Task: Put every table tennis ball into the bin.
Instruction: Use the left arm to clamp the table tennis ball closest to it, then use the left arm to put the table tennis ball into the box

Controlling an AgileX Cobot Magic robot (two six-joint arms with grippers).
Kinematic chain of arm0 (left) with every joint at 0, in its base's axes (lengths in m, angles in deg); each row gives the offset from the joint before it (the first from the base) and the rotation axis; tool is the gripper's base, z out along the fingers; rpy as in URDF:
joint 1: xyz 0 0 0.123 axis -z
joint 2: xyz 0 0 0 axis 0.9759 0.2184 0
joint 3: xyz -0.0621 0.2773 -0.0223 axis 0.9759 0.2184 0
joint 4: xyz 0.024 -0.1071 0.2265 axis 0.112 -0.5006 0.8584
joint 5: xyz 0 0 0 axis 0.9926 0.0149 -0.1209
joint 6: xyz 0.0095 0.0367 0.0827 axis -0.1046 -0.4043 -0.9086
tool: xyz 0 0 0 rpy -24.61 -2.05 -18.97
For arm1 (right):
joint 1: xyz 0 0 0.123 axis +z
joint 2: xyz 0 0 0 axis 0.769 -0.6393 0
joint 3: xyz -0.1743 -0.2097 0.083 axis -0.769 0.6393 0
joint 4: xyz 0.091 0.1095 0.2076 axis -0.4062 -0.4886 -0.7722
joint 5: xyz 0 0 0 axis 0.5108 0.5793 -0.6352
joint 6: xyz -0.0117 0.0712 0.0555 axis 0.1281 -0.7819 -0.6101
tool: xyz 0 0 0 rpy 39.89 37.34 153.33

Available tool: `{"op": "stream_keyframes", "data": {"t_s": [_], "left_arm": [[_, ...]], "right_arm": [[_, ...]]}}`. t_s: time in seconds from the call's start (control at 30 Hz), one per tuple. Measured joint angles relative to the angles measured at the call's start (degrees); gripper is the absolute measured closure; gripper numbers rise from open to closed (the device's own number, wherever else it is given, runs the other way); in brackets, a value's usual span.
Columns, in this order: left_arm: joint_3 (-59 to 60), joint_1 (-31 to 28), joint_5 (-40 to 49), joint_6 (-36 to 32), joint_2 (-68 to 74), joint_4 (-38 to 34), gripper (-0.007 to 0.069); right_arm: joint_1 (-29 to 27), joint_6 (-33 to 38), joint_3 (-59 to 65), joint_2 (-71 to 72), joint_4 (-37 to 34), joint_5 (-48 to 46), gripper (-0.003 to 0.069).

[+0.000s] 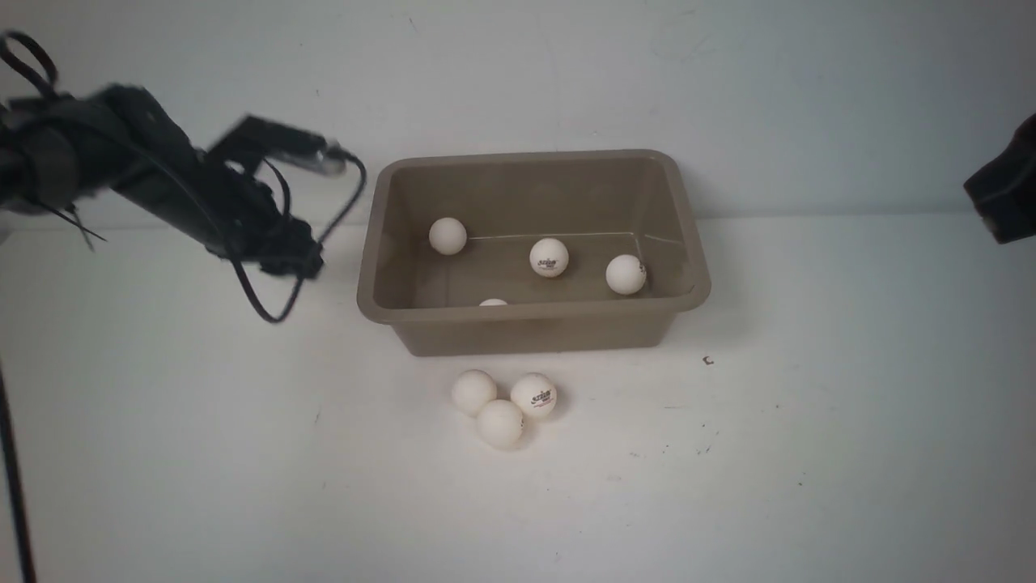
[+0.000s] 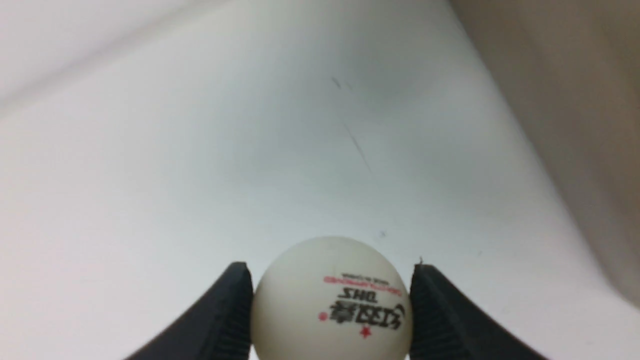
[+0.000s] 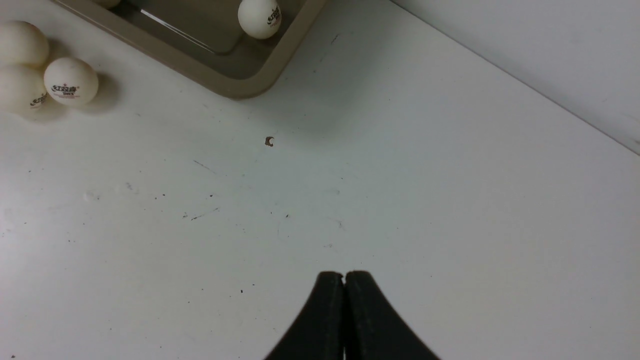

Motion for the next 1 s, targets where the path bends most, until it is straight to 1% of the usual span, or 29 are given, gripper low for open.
{"op": "stream_keyframes", "data": {"t_s": [0.2,0.3,0.4,0.6,0.8,0.87,0.93,1.0], "left_arm": [[-0.2,5.4,-0.9,-1.3,-4.8,0.1,0.0272],[-0.2,11.3,-2.7,-1.9,-4.7,0.0,0.0272],[-0.2,15.8,-4.8,-2.8,-2.7,0.1,0.0272],[-0.1,17.9,-5.5,-6.2,-0.4,0.5,0.0272],[-0.1,18.2,-5.5,-7.0,0.7,1.2,0.0263],[-0.1,18.2,-5.5,-6.9,0.7,1.2,0.0227],[-0.1,18.2,-5.5,-6.7,0.7,1.2,0.0166],[-0.1,18.2,-5.5,-6.3,0.7,1.2,0.0123]], "right_arm": [[0.0,0.0,0.0,0.0,0.0,0.0,0.0675],[0.0,0.0,0.0,0.0,0.0,0.0,0.0675],[0.0,0.0,0.0,0.0,0.0,-0.4,0.0675],[0.0,0.0,0.0,0.0,-0.1,-0.7,0.0675],[0.0,0.1,0.0,0.0,-1.0,-1.8,0.0675],[0.0,0.1,0.0,0.0,-1.3,-1.9,0.0675],[0.0,0.1,0.0,0.0,-1.4,-1.9,0.0675],[0.0,0.1,0.0,0.0,-1.4,-1.9,0.0675]]}}
